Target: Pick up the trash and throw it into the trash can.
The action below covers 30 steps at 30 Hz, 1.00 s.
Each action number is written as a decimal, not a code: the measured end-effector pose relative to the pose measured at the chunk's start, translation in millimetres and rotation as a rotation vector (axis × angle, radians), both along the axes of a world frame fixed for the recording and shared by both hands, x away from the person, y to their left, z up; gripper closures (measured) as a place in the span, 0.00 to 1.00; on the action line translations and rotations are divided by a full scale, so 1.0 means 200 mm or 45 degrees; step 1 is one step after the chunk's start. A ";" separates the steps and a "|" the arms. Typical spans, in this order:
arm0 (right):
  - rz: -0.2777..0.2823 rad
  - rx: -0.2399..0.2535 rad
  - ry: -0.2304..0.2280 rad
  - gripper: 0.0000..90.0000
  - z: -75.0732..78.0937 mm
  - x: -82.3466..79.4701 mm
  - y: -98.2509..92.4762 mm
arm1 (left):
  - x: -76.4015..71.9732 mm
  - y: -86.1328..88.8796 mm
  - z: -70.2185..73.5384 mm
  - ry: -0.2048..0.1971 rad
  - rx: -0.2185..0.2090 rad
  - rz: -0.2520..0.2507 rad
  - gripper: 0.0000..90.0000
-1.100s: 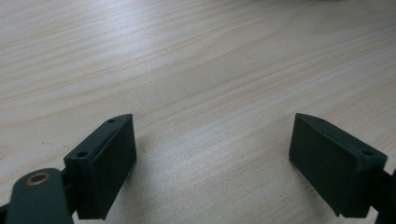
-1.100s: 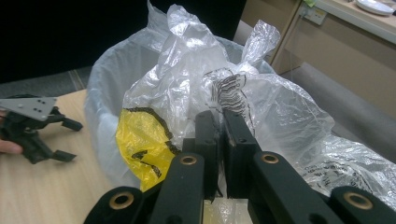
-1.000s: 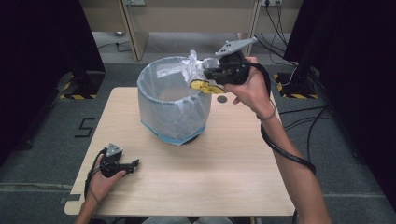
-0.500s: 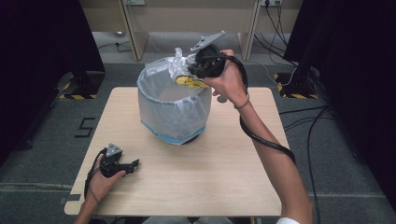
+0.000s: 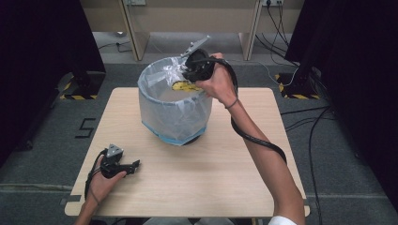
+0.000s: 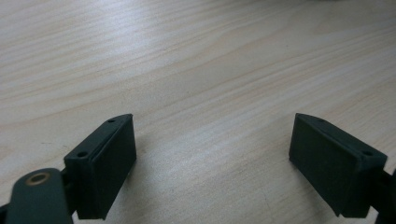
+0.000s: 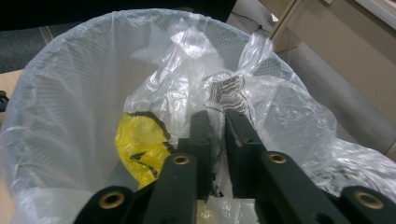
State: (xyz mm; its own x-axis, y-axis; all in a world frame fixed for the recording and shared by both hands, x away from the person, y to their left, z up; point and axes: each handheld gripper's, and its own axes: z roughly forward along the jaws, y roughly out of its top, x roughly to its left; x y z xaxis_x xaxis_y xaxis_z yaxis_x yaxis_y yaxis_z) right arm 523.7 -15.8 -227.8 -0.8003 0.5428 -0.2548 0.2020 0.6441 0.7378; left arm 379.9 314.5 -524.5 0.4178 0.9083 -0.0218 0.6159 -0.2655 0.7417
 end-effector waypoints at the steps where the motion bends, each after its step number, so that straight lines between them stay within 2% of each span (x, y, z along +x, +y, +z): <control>1: -0.002 0.013 -0.005 0.82 0.00 0.00 0.00 | 0.00 0.00 0.00 0.000 0.000 0.001 0.15; 7: 0.008 0.060 -0.028 0.76 0.05 -0.04 0.02 | 0.00 0.00 0.00 0.000 -0.001 0.001 0.15; 13: -0.001 0.067 -0.036 0.75 0.07 -0.06 -0.02 | 0.00 0.00 0.00 0.001 0.001 -0.001 0.15; 20: -0.034 0.102 -0.023 0.72 0.03 -0.04 -0.12 | 0.00 0.00 0.00 0.000 0.001 0.000 0.15; 30: -0.130 0.166 -0.006 0.59 -0.03 -0.04 -0.29 | 0.00 0.00 0.00 0.001 0.001 0.000 0.15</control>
